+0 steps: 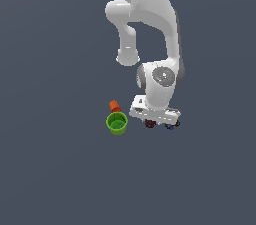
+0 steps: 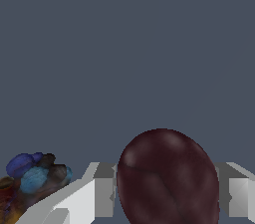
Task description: Pick up a designated object from a clutter of objects.
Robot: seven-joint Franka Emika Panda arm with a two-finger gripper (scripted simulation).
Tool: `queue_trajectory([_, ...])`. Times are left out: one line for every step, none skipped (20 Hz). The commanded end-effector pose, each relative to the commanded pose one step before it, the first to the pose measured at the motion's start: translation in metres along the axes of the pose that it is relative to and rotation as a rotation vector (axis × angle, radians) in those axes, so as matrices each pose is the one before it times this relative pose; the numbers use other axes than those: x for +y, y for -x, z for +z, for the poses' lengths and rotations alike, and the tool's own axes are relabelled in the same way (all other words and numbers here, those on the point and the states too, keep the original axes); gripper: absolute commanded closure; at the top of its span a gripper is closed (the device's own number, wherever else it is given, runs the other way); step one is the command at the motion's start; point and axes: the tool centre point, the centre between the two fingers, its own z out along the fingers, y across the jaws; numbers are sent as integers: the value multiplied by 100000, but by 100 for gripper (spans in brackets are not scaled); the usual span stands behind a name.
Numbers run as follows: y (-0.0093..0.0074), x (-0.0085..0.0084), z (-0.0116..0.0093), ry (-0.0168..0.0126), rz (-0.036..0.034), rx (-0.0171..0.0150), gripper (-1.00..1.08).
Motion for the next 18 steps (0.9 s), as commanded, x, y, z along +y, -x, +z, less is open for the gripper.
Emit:
queue_trajectory([-109,1054,-1477,-50,58,150,108])
queue_trajectory([-26,498,-677,0,0,0,108])
queue_trajectory([-30,531,-706,-1,-8,-48,108])
queue_trajectory([-31,573,-784,0,0,0,108])
queue_trajectory([-33,607,-832,0,0,0,108])
queue_trajectory([-39,636,-858,-21,-6,-44,108])
queue_trajectory([-38,665,-918,0,0,0,108])
queue_trajectory([-44,692,-942,-29,-5,-39,108])
queue_trajectory([-42,714,-993,0,0,0,108])
queue_trajectory([-49,739,-1015,-34,-4,-35,108])
queue_trajectory([-51,750,-1033,-35,-4,-34,108])
queue_trajectory([-47,745,-1045,0,0,0,108])
queue_trajectory([-54,747,-1033,-37,-4,-32,108])
queue_trajectory([-50,742,-1045,0,0,0,108])
queue_trajectory([-58,746,-1033,-36,-4,-33,108])
queue_trajectory([-60,745,-1032,-35,-3,-34,108])
queue_trajectory([-55,739,-1045,0,0,0,108])
queue_trajectory([-58,739,-1045,0,0,0,108])
